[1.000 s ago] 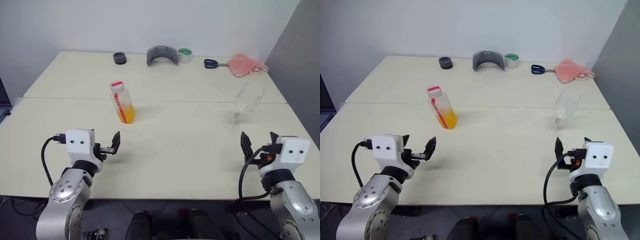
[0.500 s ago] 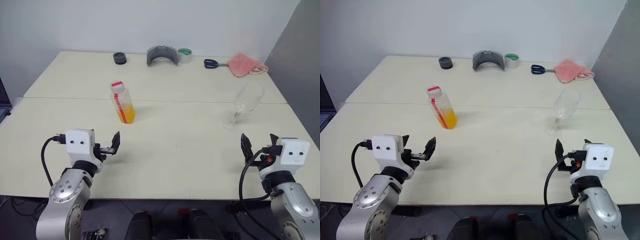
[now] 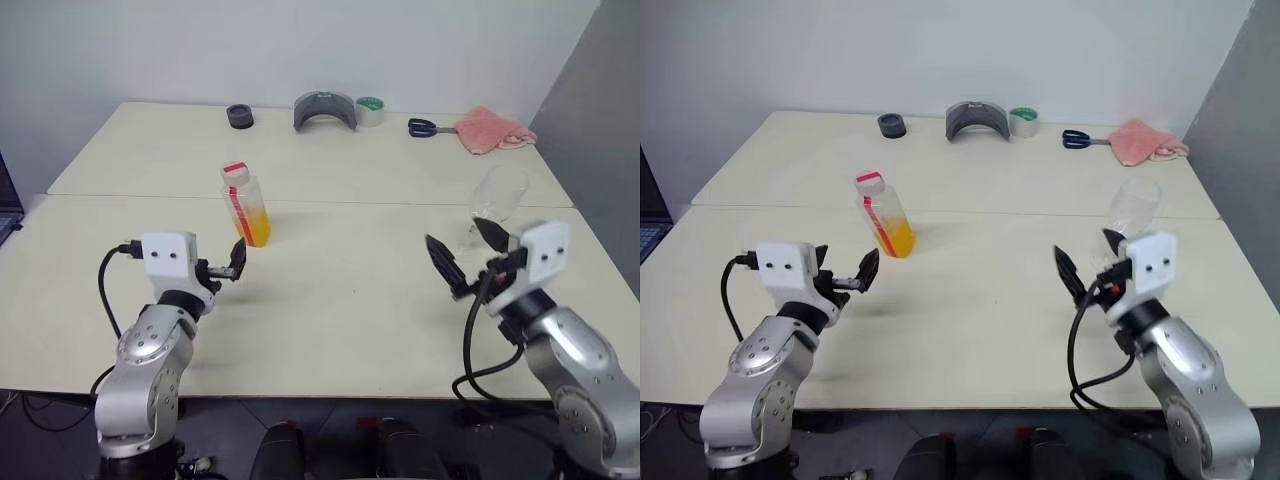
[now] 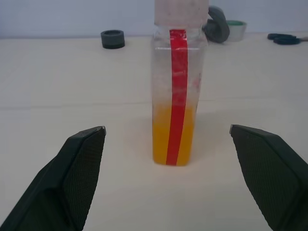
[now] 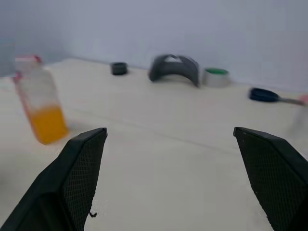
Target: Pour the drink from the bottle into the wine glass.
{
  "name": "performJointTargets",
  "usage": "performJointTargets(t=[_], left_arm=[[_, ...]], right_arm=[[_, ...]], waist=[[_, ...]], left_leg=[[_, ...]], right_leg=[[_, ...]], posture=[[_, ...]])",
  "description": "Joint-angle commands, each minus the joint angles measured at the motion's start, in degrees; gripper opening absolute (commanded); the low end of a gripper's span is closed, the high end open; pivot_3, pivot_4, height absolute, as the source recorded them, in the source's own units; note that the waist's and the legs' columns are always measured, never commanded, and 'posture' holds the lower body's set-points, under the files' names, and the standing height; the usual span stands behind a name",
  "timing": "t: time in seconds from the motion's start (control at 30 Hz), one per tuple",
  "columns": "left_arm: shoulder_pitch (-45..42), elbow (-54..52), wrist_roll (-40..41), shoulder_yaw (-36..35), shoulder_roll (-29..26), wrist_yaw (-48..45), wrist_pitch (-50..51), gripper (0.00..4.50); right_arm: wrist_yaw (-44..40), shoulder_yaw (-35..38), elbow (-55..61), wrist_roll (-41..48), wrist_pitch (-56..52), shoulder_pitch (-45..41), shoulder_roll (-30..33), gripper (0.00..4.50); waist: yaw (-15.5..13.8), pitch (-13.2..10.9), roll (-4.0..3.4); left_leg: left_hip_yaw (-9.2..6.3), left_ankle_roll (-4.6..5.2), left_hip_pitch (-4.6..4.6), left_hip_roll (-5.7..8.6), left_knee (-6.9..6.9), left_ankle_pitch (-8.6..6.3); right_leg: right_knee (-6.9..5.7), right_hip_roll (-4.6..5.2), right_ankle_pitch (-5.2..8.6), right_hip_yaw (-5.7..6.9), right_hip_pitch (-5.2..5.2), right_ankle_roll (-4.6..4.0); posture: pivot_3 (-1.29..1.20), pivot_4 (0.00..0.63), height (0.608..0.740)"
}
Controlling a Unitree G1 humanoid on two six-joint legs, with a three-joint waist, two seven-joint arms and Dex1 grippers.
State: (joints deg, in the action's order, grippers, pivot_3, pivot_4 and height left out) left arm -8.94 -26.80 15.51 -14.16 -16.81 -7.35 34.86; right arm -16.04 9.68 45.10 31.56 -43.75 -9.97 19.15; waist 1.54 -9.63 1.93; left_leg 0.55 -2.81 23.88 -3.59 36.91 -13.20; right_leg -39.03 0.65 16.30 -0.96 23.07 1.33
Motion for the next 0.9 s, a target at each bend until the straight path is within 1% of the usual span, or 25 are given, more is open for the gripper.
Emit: performJointTargets(t=[0.03,0.13,0.3,0.6,0.9], left_arm=[[-3.08,1.15,-0.42,-0.21,0.69,1.26,-1.89,4.45],[-4.41,2.11,-0.69,0.54,0.59,0.89,-2.38,4.45],[-6.07,4.02,-0.63,0.74,0.2,0.21,-2.8,4.45],[-10.61,9.8,-0.61,1.99,-0.26,-1.82,-3.37,4.45],[-12.89,12.52,-0.65,2.91,0.68,-1.95,-4.51,4.45]], right_arm=[[-1.03,1.71,-0.95,6.9,-2.56,-4.41,0.4,4.5],[-1.82,1.82,-2.63,11.57,-4.03,-8.46,0.98,4.5],[-3.36,1.41,-4.46,15.55,-4.41,-11.03,3.01,4.5],[-7.75,-0.24,-6.67,17.25,-2.53,-12.12,6.33,4.5],[-8.21,-2.34,-5.64,17.3,-1.57,-12.07,7.18,4.5]], waist=[[-0.01,-0.01,0.01],[0.01,-0.01,0.01],[0.0,-0.01,0.01],[-0.01,-0.01,0.01],[-0.01,-0.01,0.01]], left_leg=[[0.01,0.0,0.01,0.0,0.0,0.0],[0.04,0.0,0.03,0.0,0.0,0.0],[0.04,0.0,0.03,0.0,-0.02,0.0],[0.04,0.0,0.03,0.0,-0.01,0.0],[0.05,0.0,0.03,0.0,-0.01,0.0]], right_leg=[[0.01,0.0,0.0,-0.01,0.0,-0.01],[0.02,0.0,-0.01,-0.04,0.04,-0.03],[0.01,0.0,-0.01,-0.03,0.04,-0.03],[0.01,0.0,-0.01,-0.03,0.05,-0.02],[0.0,-0.01,-0.01,-0.04,0.05,-0.02]], posture=[[0.0,0.15,0.74],[0.0,0.15,0.74],[0.0,0.15,0.74],[0.0,0.15,0.74],[0.0,0.15,0.74]])
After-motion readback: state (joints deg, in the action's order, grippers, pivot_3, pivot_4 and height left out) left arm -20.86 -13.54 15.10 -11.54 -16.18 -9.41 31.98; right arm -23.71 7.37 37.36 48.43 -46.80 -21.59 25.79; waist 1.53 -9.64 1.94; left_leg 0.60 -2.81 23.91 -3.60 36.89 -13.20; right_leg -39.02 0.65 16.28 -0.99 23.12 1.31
